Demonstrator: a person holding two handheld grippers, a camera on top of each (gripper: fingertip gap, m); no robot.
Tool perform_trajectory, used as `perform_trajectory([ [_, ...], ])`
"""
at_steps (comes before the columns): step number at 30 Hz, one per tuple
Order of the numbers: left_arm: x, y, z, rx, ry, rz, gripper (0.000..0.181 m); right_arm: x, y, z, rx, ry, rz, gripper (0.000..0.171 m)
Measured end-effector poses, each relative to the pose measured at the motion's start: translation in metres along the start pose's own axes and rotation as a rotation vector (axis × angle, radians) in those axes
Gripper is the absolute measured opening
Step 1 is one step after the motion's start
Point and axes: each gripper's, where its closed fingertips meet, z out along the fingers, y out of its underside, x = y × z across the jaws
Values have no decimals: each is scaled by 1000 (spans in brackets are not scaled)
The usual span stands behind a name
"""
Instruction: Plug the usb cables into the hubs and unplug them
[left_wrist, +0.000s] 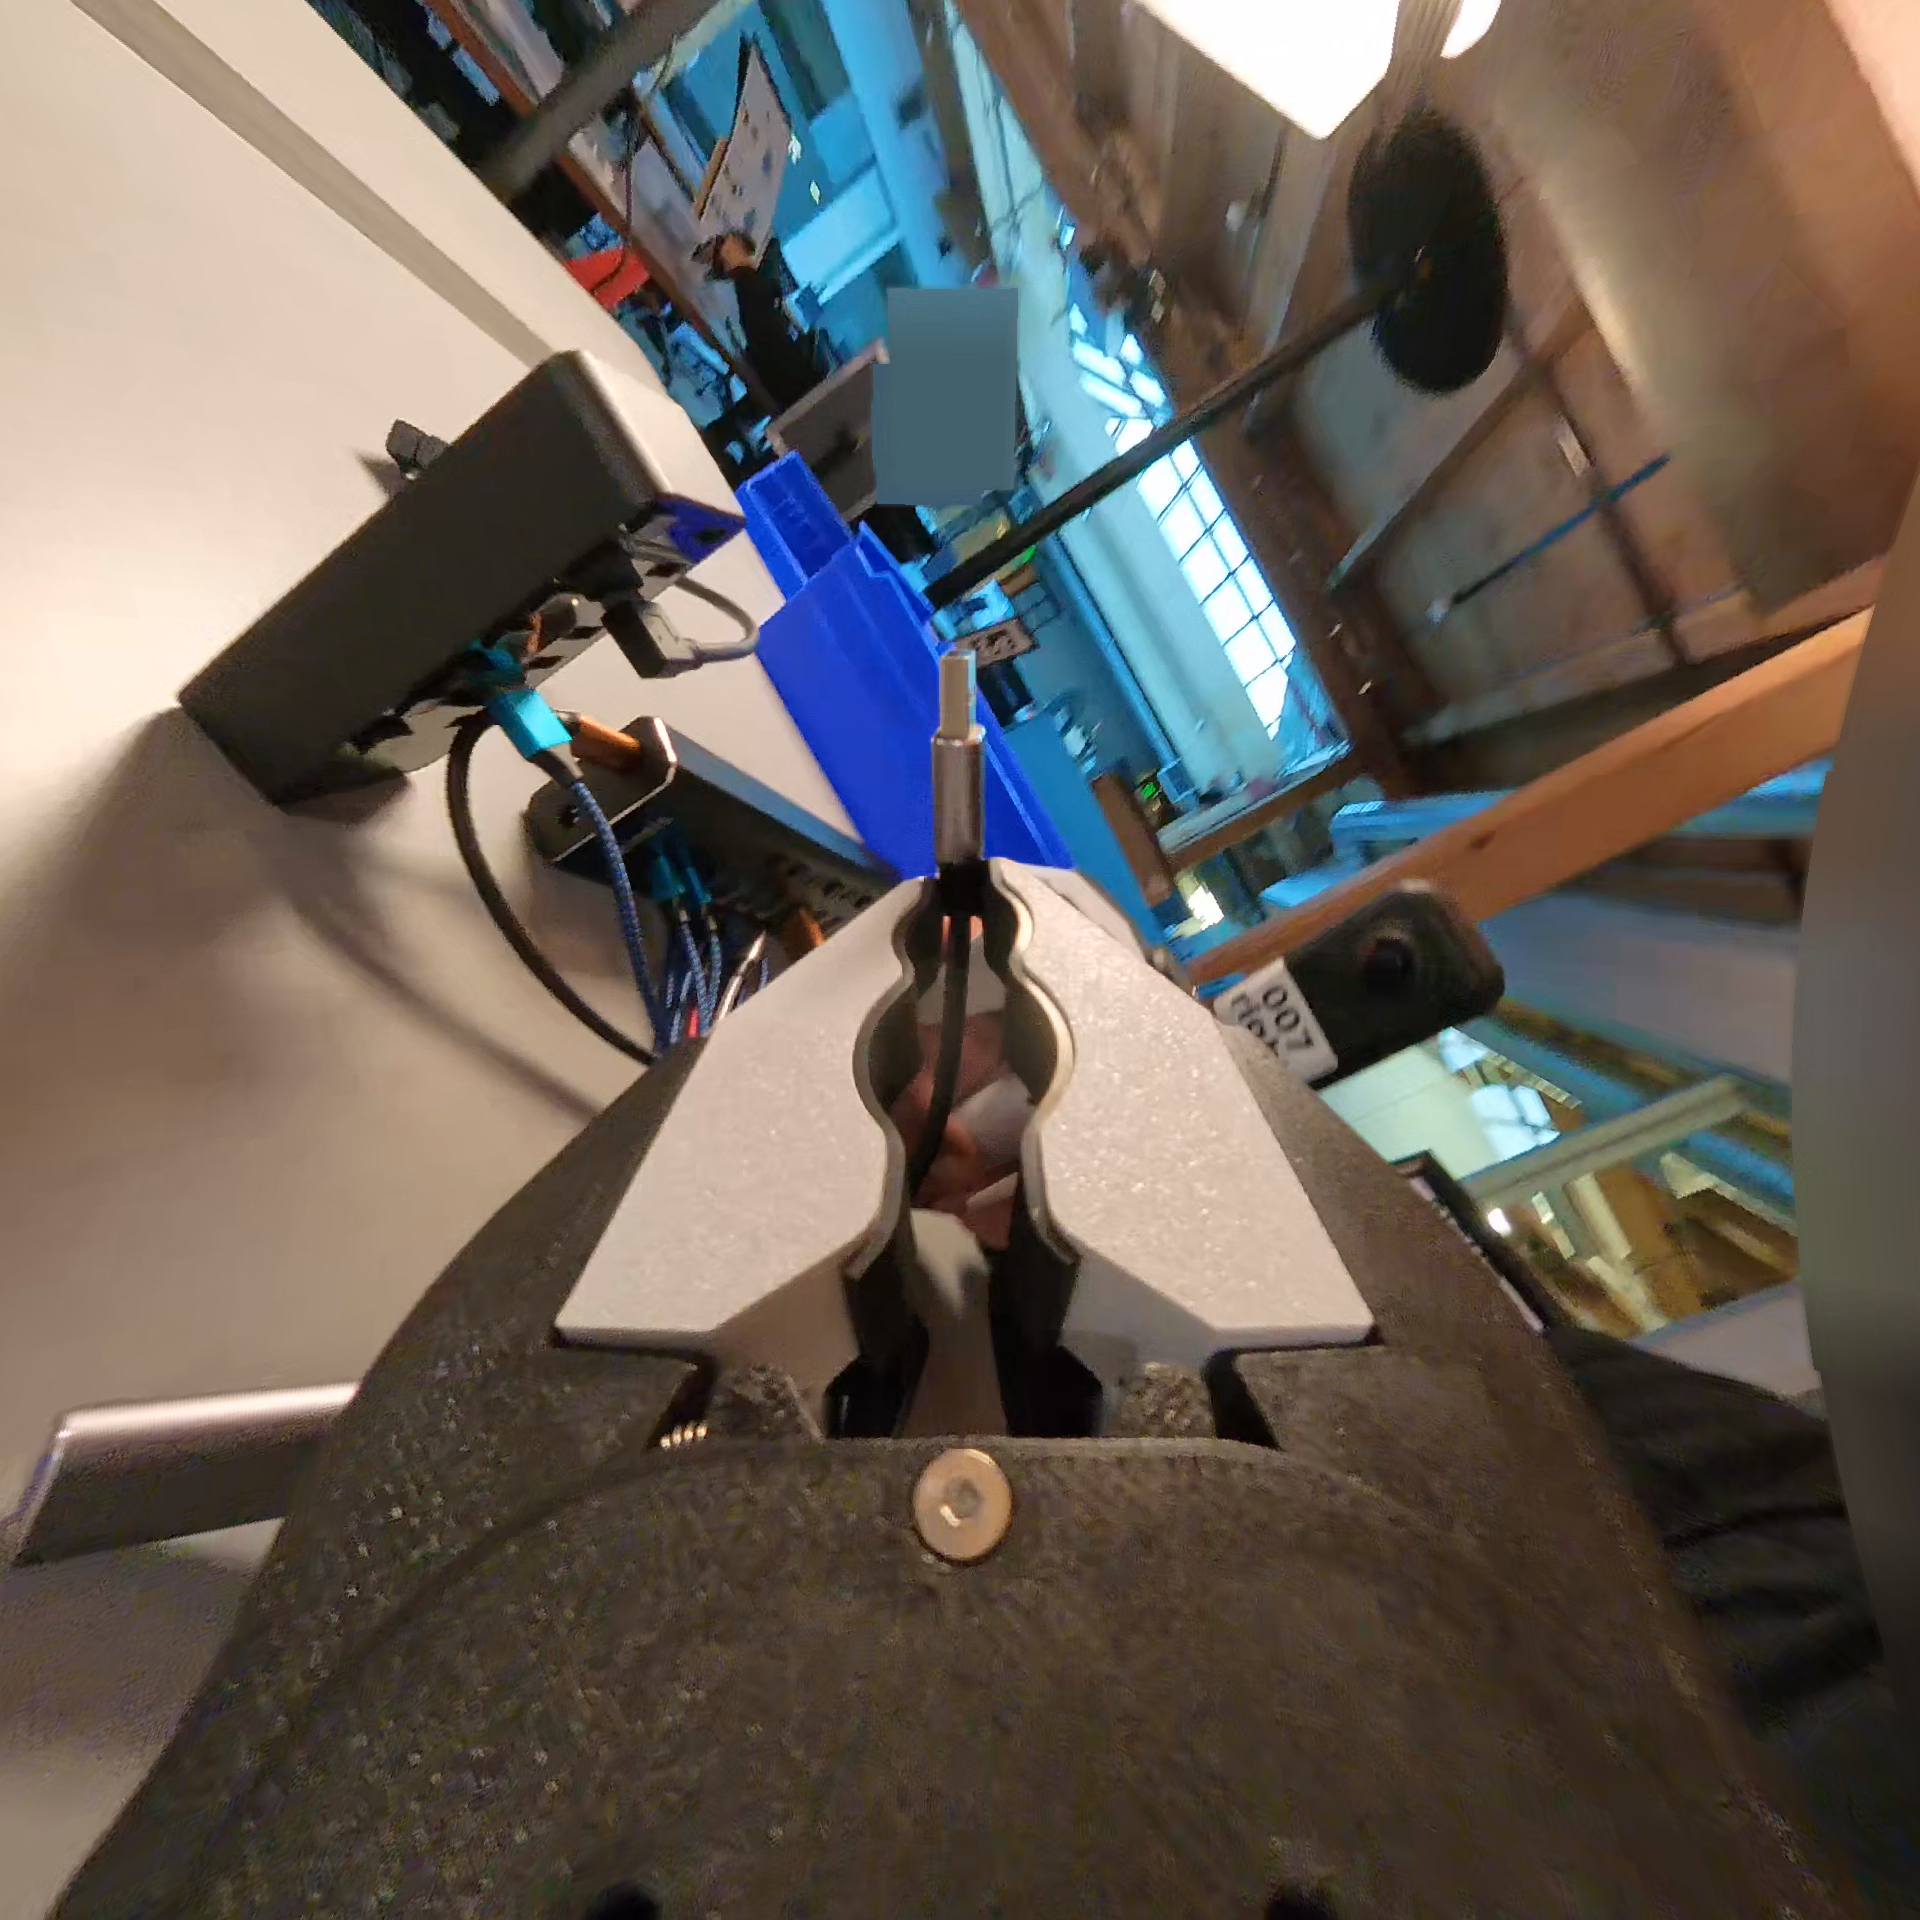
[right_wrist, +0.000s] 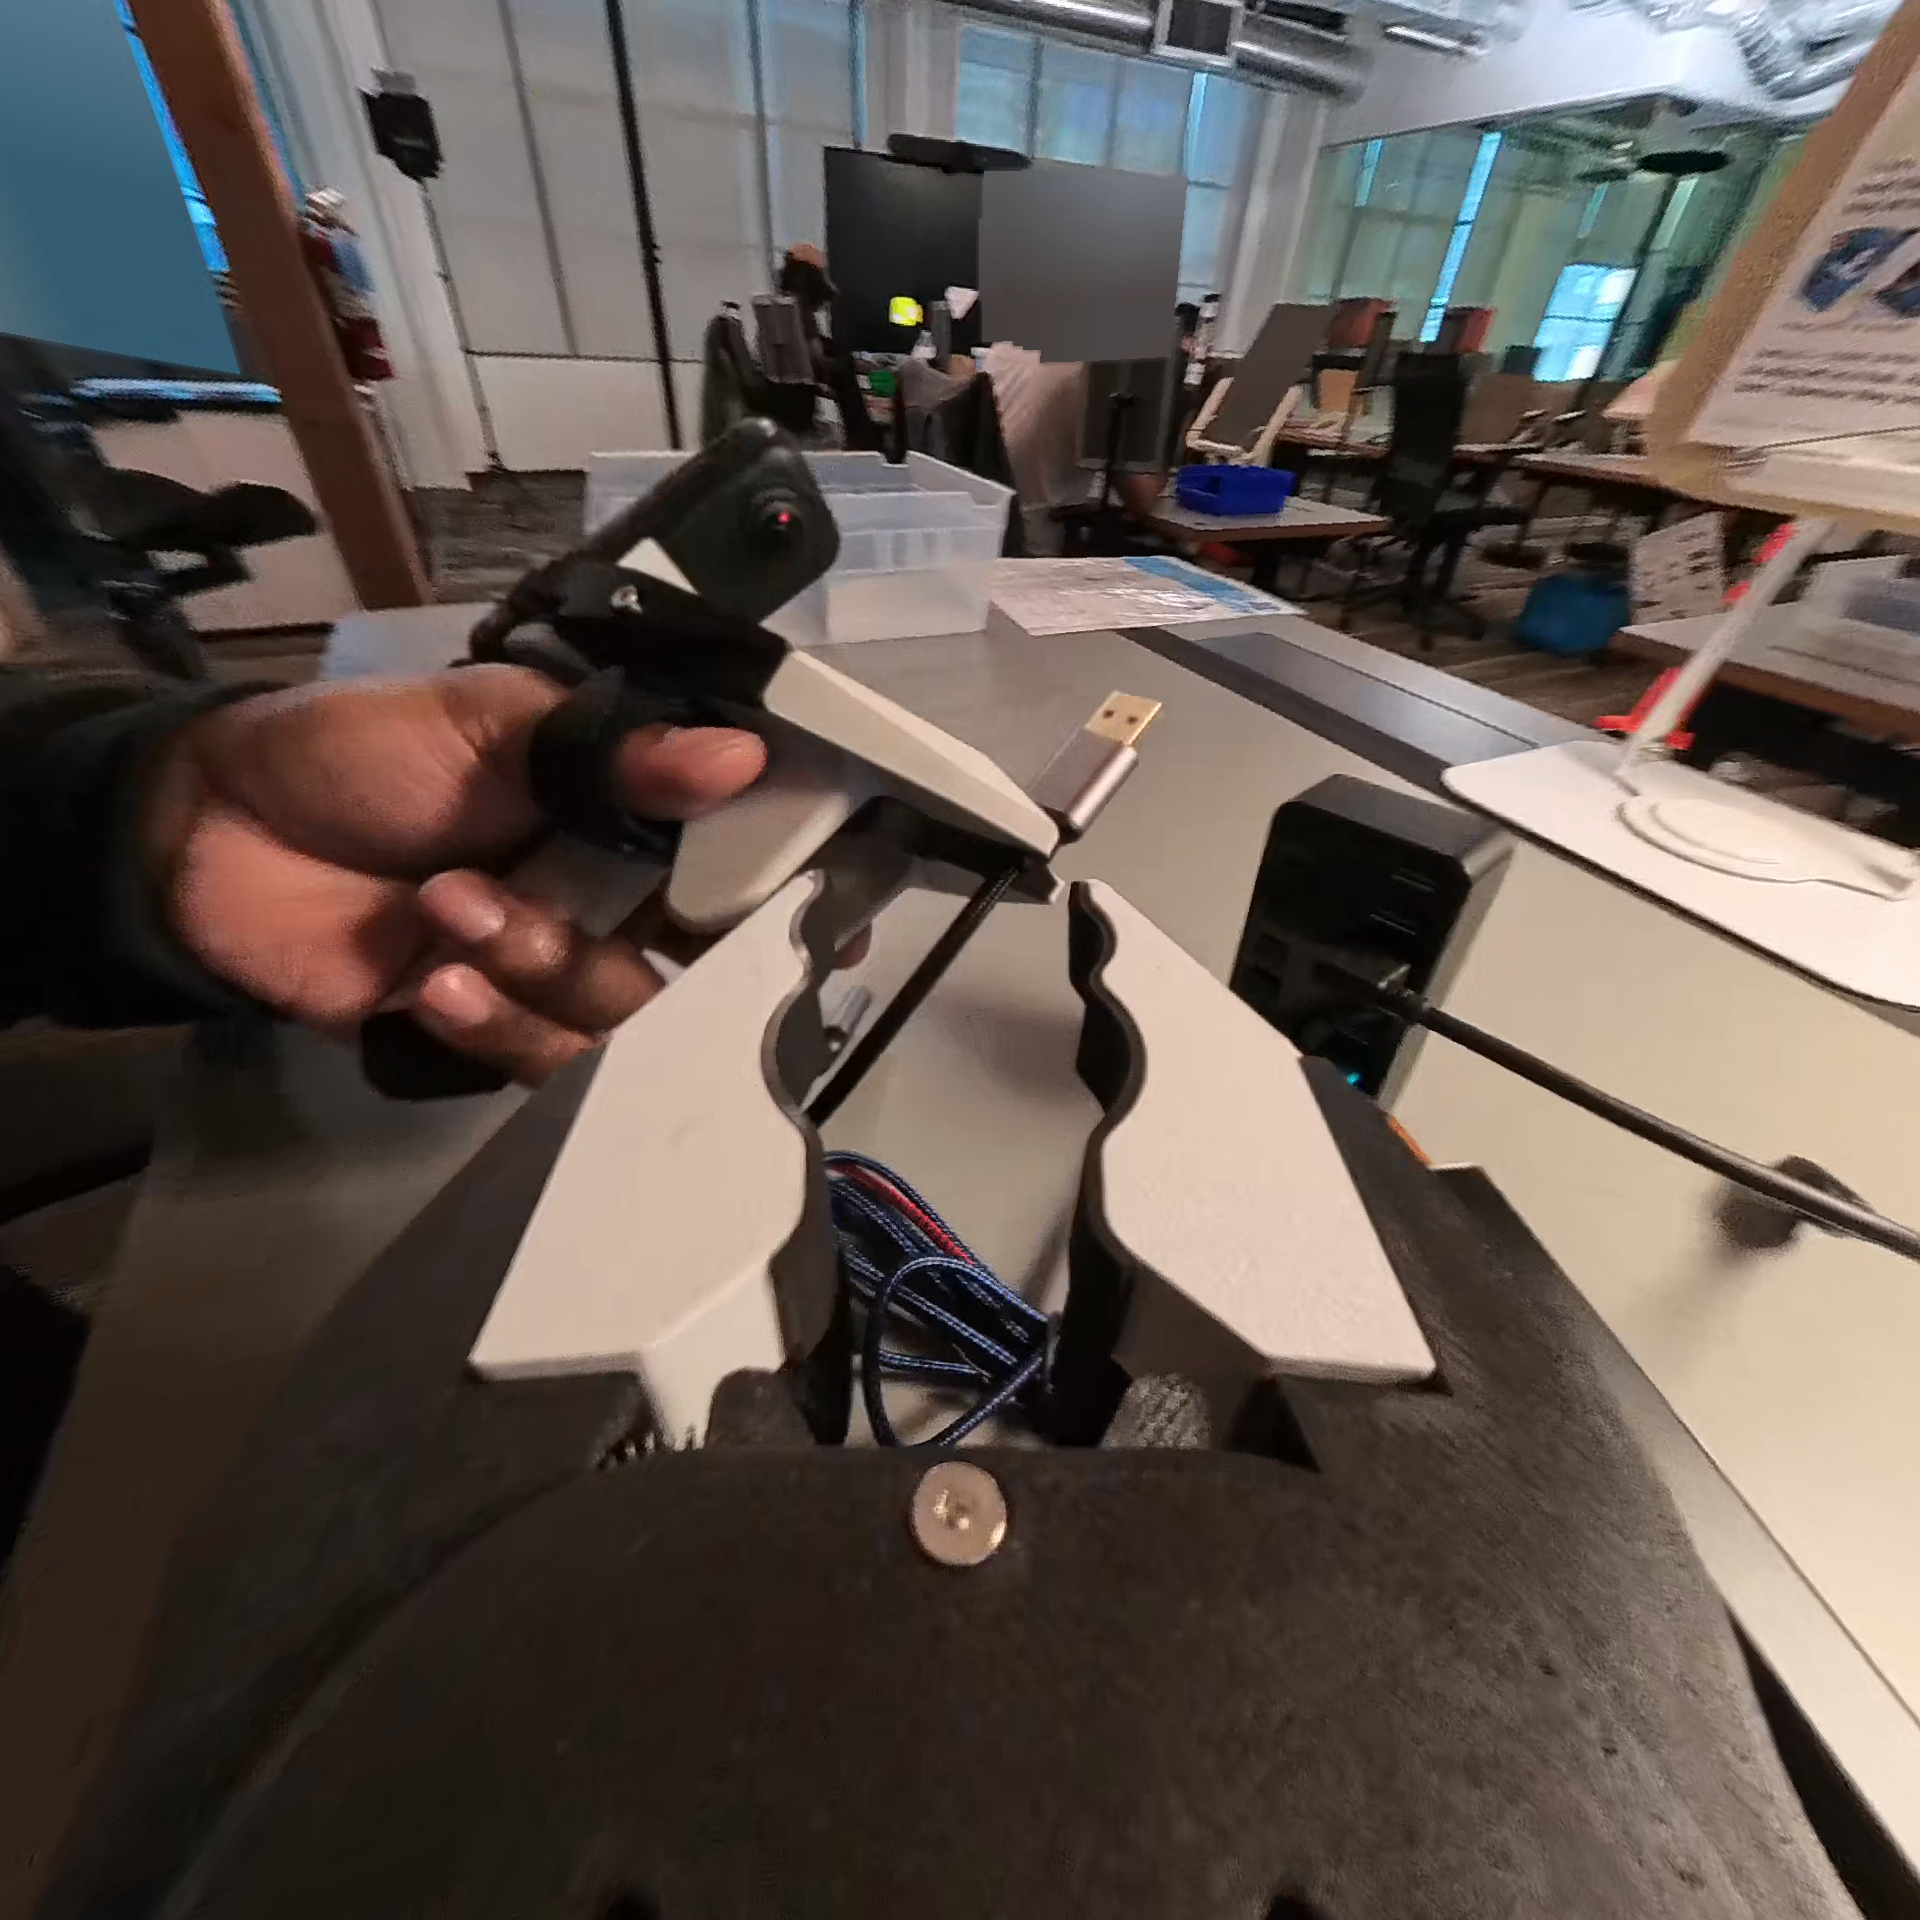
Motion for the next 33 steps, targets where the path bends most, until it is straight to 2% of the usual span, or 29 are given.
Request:
perform_trajectory([
  [2, 0, 0, 4, 44, 21, -38, 10, 9, 5, 2, -34, 101, -46, 42],
  [4, -1, 1, 6, 50, 29, -49, 10, 19, 9, 2, -70, 183, -120, 28],
  [9, -6, 3, 4, 25, 23, -34, 11, 16, 19, 5, -119, 164, -152, 6],
  [17, -4, -11, -6, -56, 34, 143, 22, 25, 28, 1, -183, 141, -99, 3],
  [26, 3, -4, 0, -255, -10, 277, 48, 28, 33, 1, -241, 142, -139, 3],
  [28, 1, -7, 2, -266, -53, 313, 45, 27, 33, 2, -242, 140, -159, 3],
  [31, 2, -15, 1, -259, -71, 349, 15, 23, 28, 2, -225, 127, -186, 3],
  [33, 5, -18, 0, -262, -54, 354, 13, 18, 22, 1, -190, 103, -195, 3],
])
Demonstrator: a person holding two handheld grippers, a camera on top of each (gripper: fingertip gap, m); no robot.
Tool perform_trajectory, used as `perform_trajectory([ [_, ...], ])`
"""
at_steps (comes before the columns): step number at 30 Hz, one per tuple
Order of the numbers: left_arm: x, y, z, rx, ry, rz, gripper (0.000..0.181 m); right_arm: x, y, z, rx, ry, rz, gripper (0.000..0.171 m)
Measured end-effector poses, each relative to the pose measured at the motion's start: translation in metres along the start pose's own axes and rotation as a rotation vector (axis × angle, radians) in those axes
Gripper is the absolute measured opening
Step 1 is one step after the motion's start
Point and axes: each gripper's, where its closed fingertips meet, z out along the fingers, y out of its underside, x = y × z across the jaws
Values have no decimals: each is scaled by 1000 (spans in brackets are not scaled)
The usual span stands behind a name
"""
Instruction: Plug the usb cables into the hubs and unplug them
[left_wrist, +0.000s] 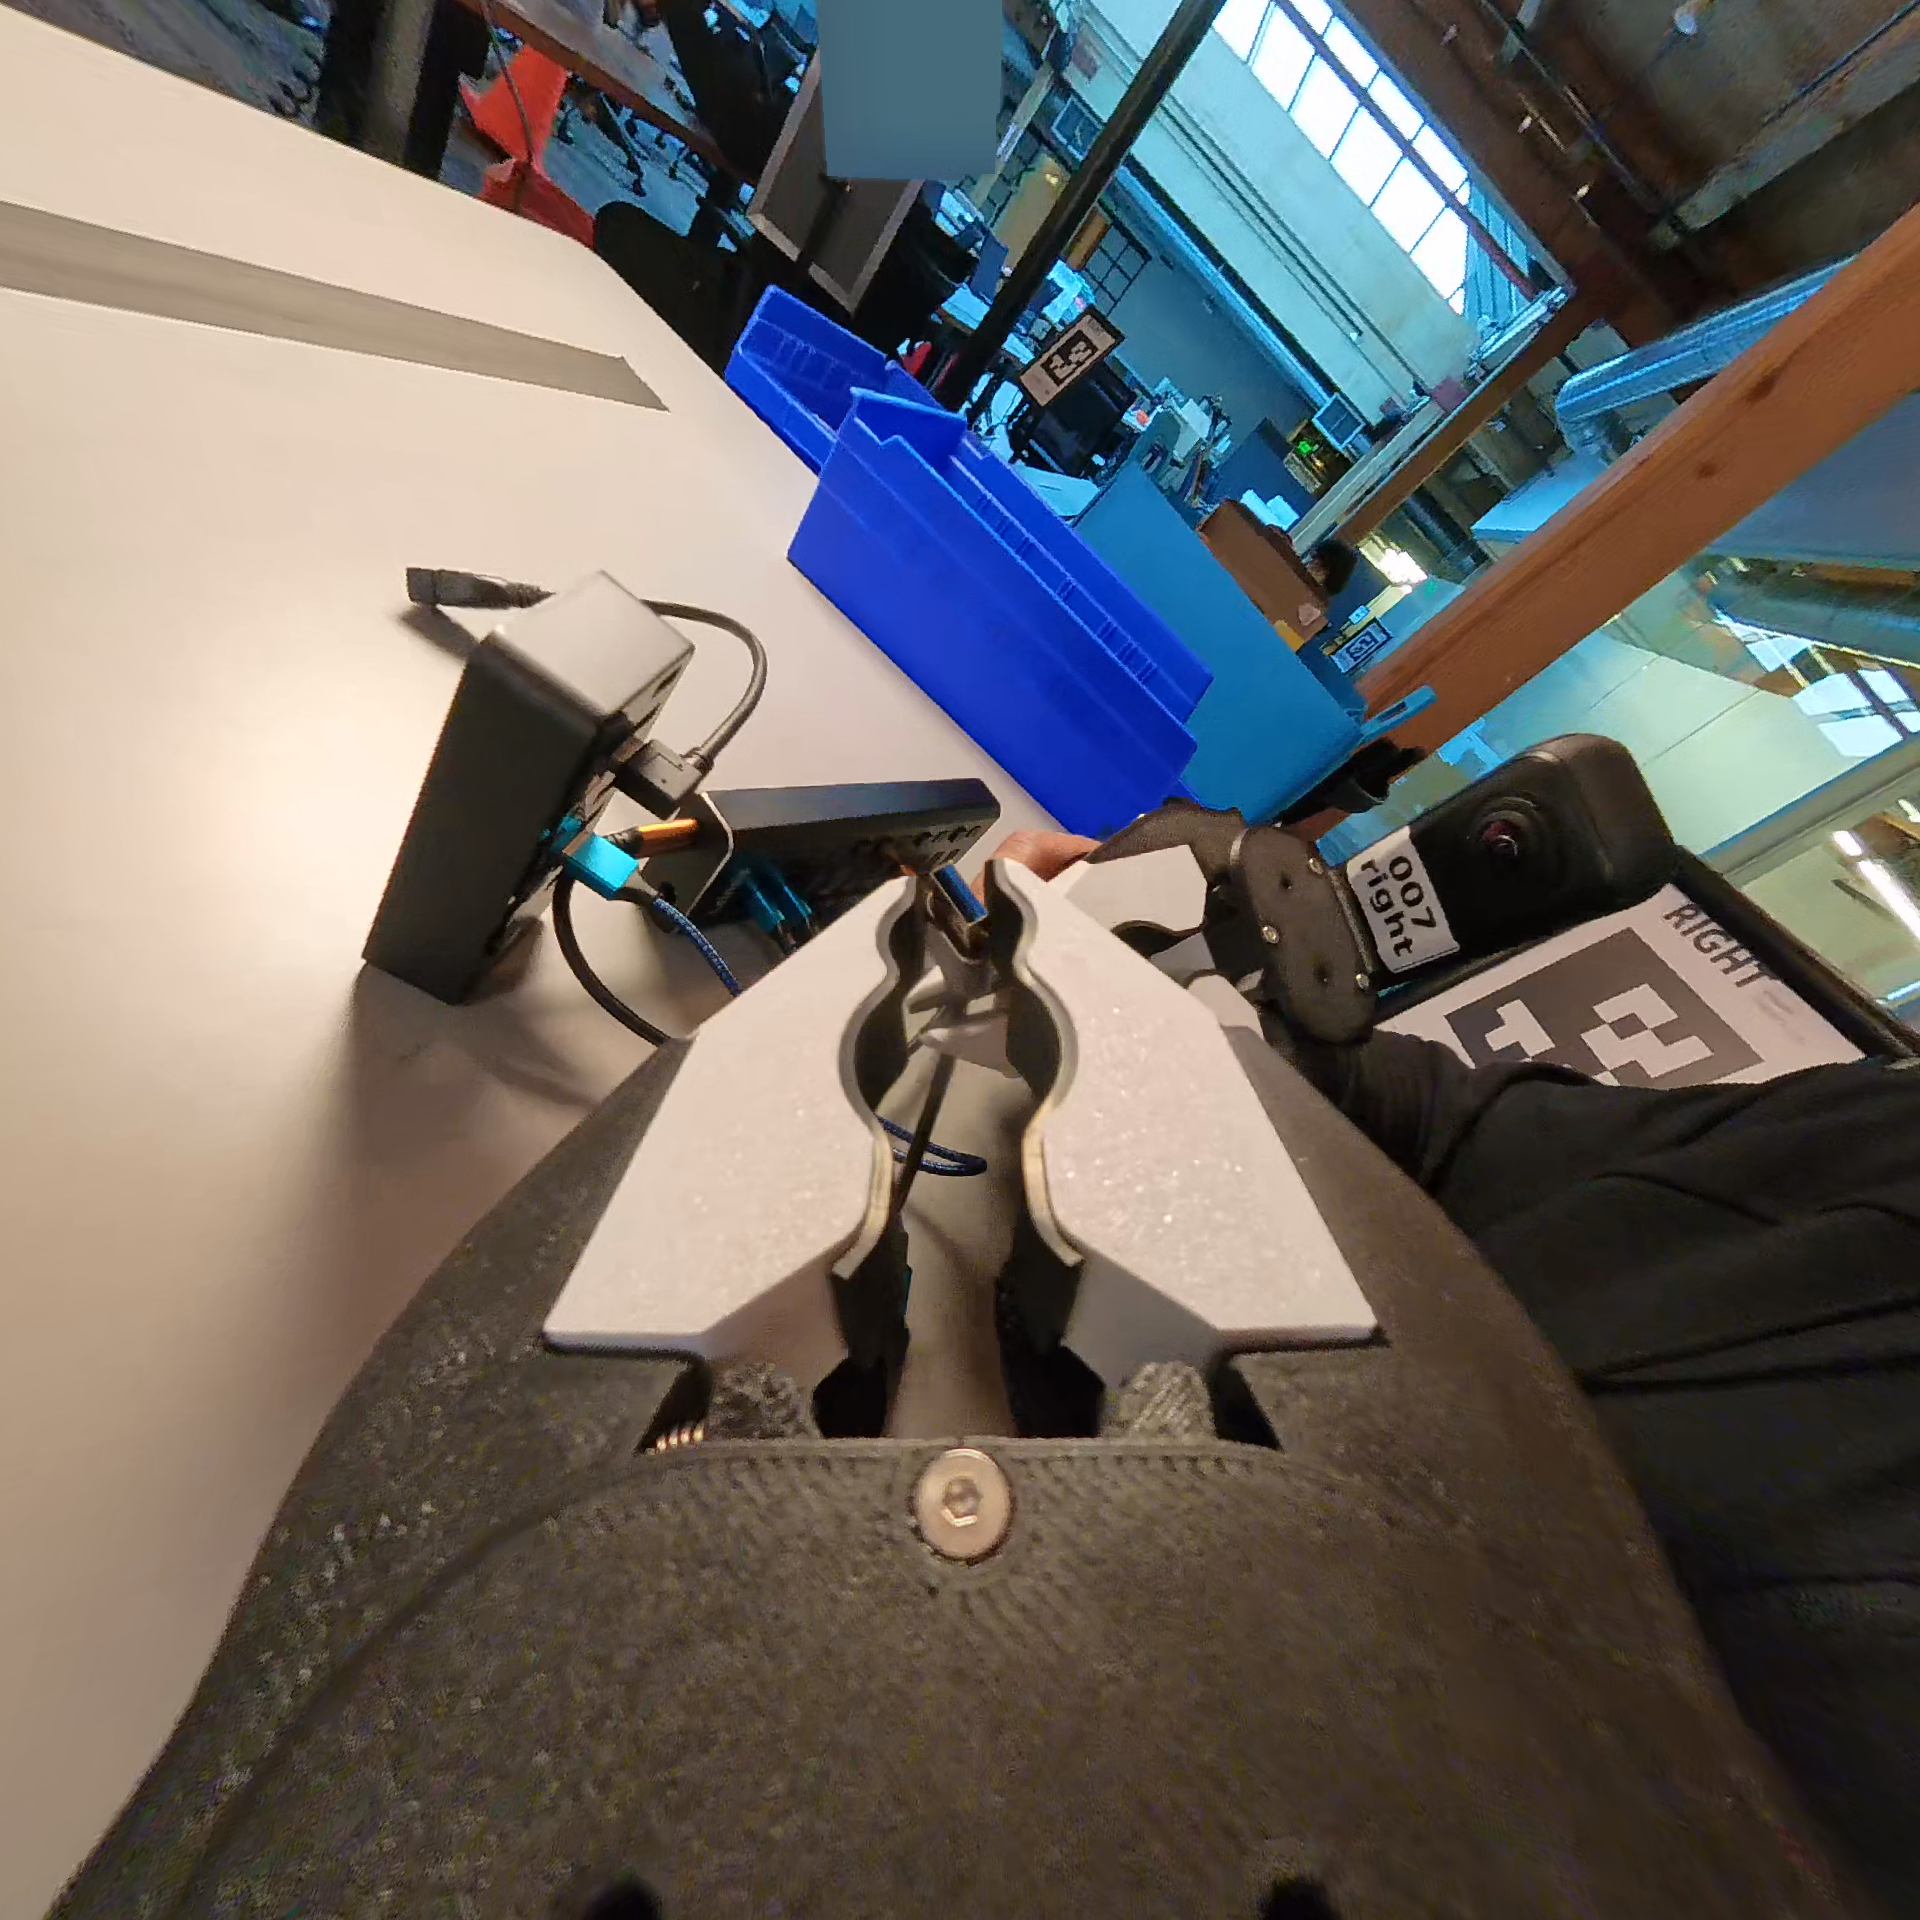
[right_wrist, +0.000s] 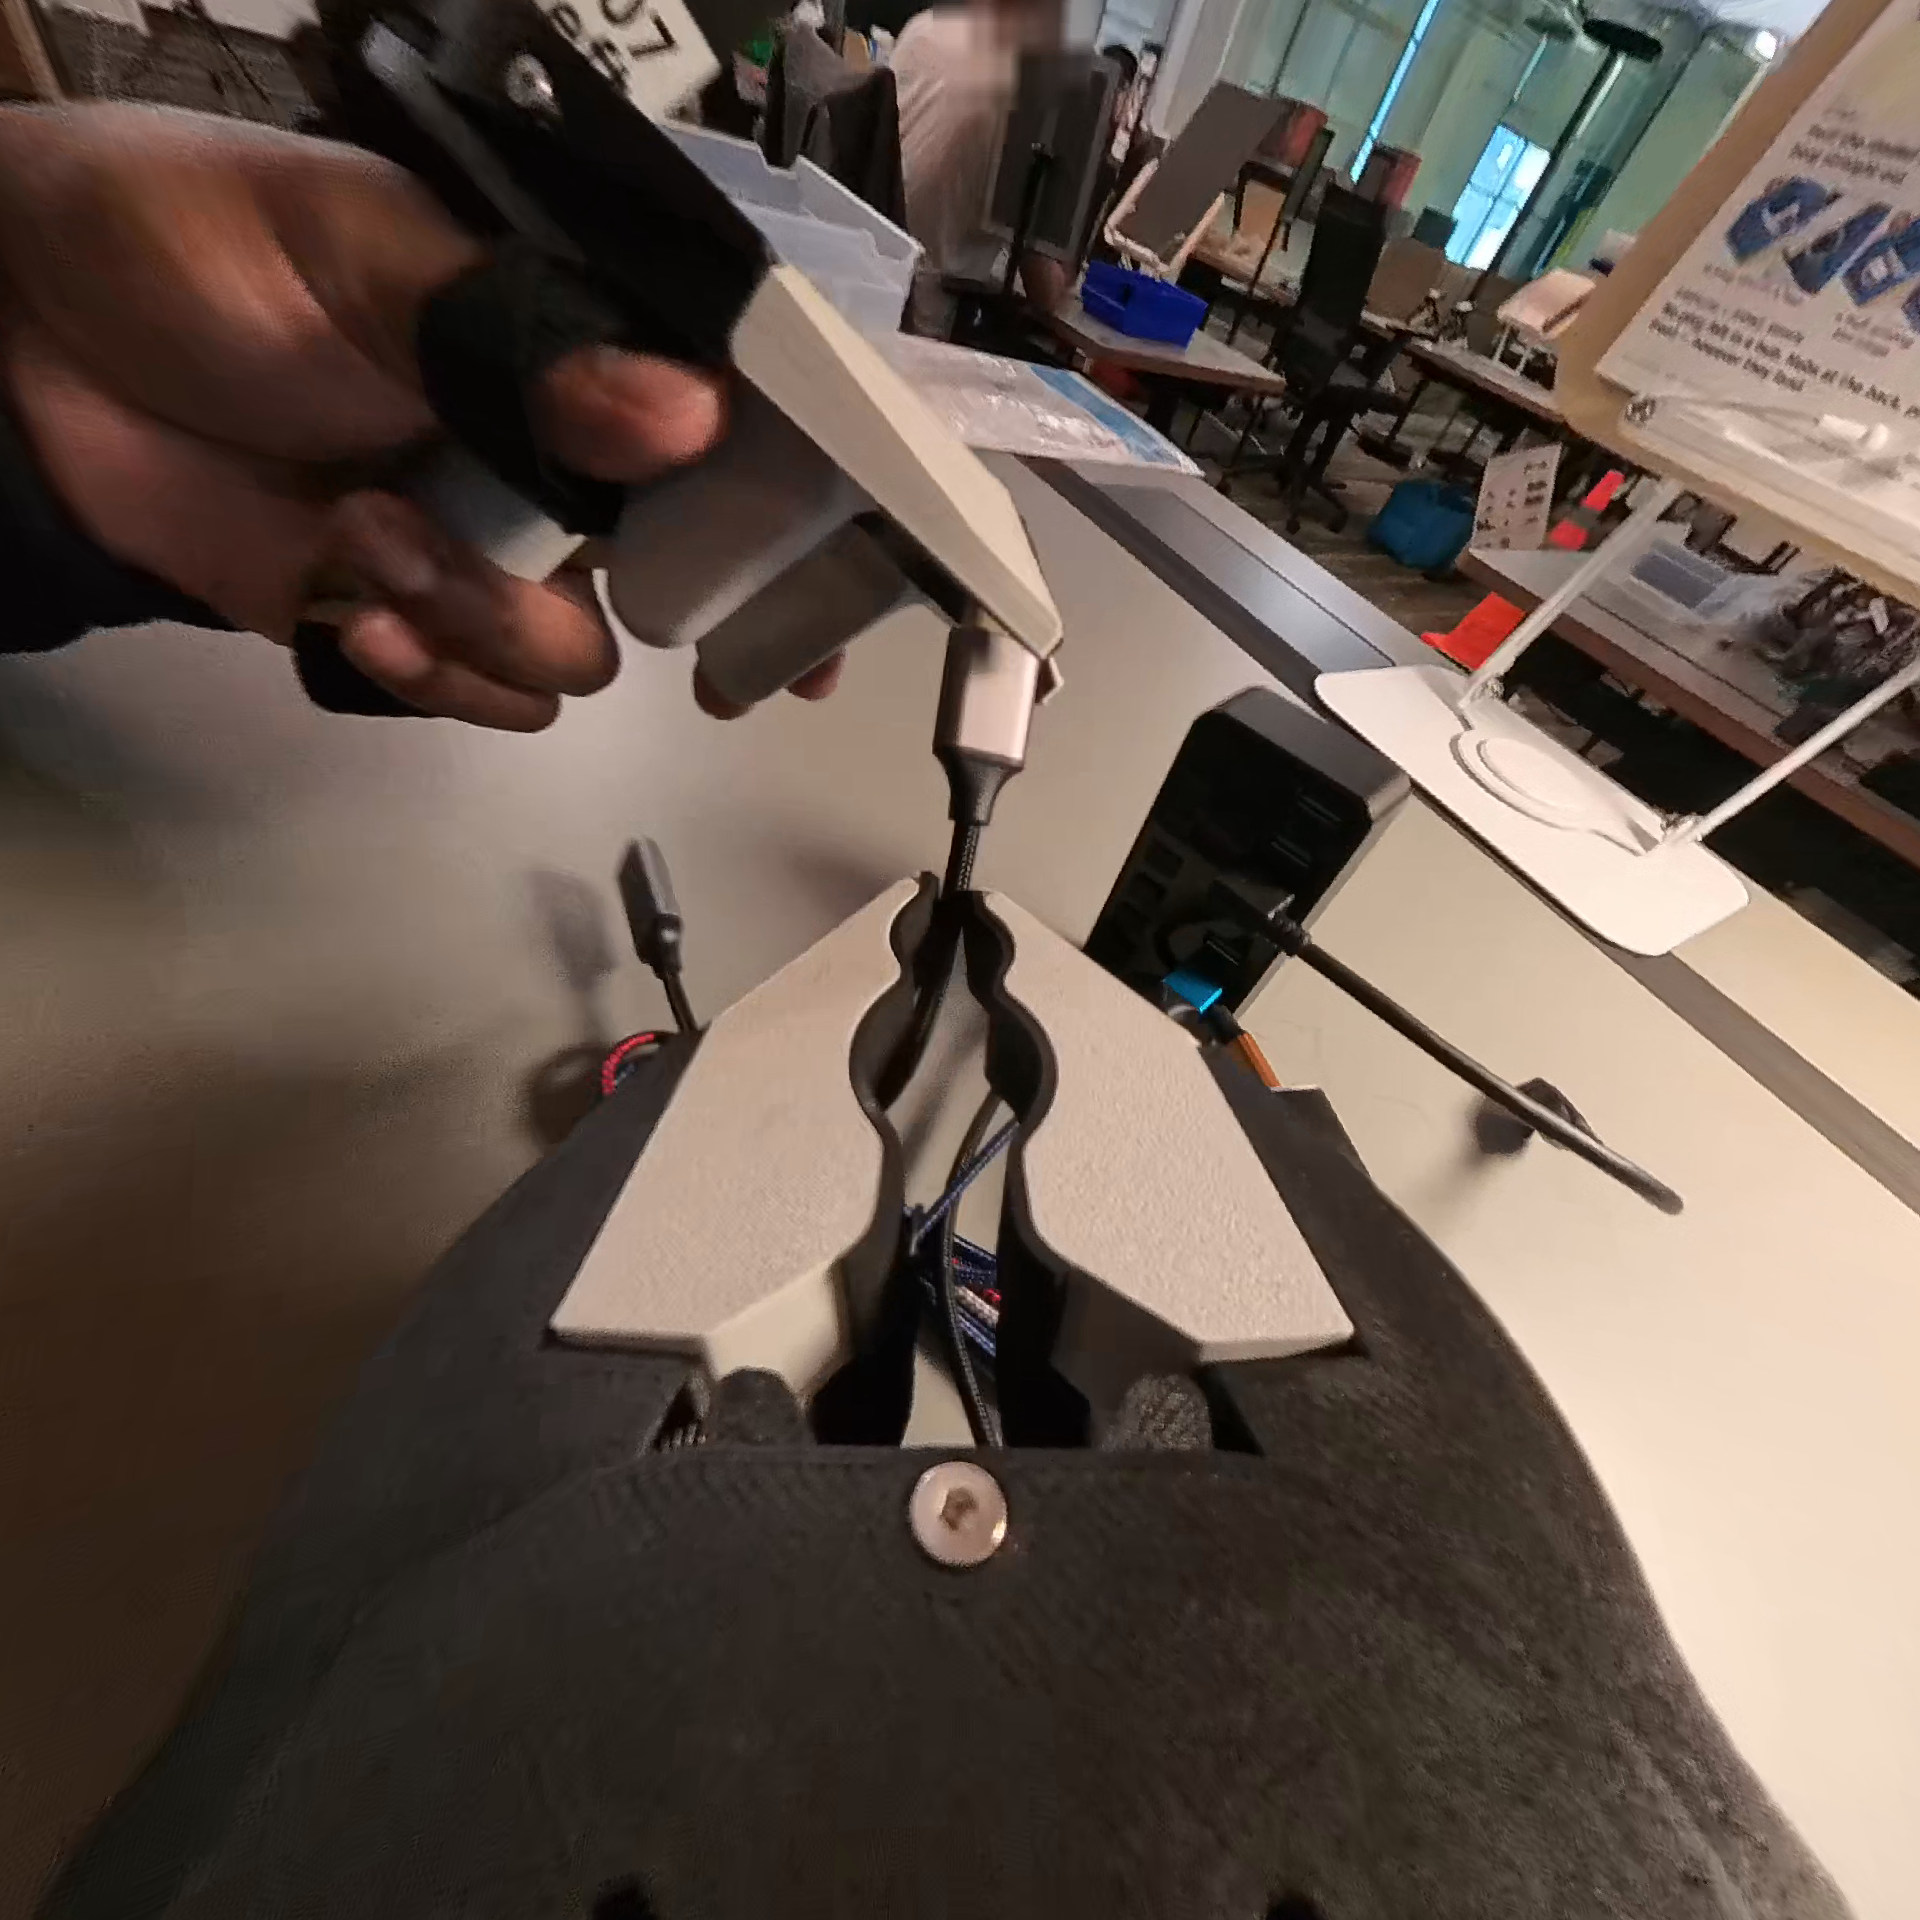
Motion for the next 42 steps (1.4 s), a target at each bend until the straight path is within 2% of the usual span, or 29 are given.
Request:
perform_trajectory([
  [4, 2, -8, -5, 72, 87, -96, 10, -3, -13, -2, 77, -4, -10, 7],
  [8, -3, -6, -4, 134, 176, -223, 11, -3, -19, 3, 107, 18, 0, 28],
  [12, -8, -5, -1, 190, 237, -344, 8, 4, -26, 7, 146, 119, -57, 31],
  [18, -15, -4, 1, 252, 238, -404, 8, 7, -27, 14, 139, 188, -82, 30],
  [30, -34, -15, -11, 483, 129, -467, 7, 3, -30, 26, 110, 282, -79, 32],
  [42, -21, -6, -4, 413, 181, -462, 8, 7, -25, 26, 81, 292, -127, 27],
])
